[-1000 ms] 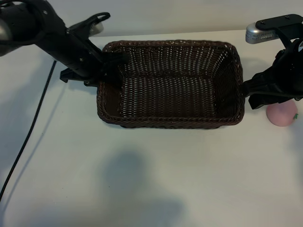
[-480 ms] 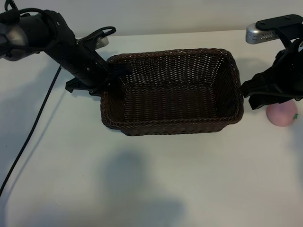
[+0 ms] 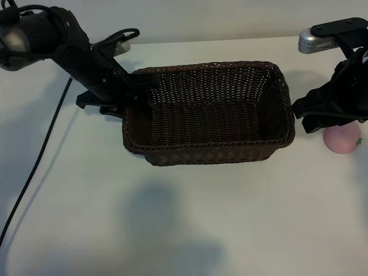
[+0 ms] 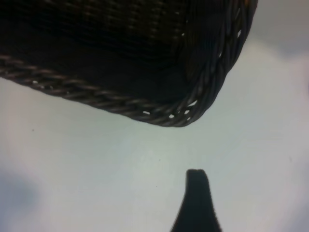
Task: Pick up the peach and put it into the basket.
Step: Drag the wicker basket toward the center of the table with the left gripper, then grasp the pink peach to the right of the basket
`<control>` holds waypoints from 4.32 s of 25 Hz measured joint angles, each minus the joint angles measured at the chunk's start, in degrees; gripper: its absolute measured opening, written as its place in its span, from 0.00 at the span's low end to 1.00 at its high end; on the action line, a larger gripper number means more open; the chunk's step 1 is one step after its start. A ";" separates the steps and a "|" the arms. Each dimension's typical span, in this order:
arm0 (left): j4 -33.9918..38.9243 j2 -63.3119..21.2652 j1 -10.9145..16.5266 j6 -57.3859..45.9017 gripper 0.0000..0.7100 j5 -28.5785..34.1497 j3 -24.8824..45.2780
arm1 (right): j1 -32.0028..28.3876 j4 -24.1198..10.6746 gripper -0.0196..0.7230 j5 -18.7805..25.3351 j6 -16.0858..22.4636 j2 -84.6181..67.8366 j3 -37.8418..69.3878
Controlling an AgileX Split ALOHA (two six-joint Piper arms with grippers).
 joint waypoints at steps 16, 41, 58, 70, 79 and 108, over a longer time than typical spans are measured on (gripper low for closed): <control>24.48 -14.46 0.00 -8.02 0.89 17.73 -7.54 | 0.00 0.00 0.75 0.54 -0.01 0.00 0.00; 13.49 -37.17 24.34 3.16 0.84 20.75 -9.95 | 0.00 0.00 0.75 0.84 -0.01 0.00 0.00; 20.74 -70.62 15.41 2.16 0.84 20.65 -3.32 | 0.00 0.00 0.75 1.07 -0.02 0.00 0.00; 24.97 -96.91 14.47 -0.25 0.84 20.58 29.67 | 0.00 0.07 0.75 1.20 0.14 0.00 0.00; 25.08 -108.75 14.47 -0.81 0.84 18.82 37.70 | 0.00 0.07 0.75 1.22 0.14 0.00 0.00; 25.03 -118.08 14.47 -1.32 0.84 15.79 53.12 | 0.00 0.07 0.75 1.11 0.14 0.00 0.00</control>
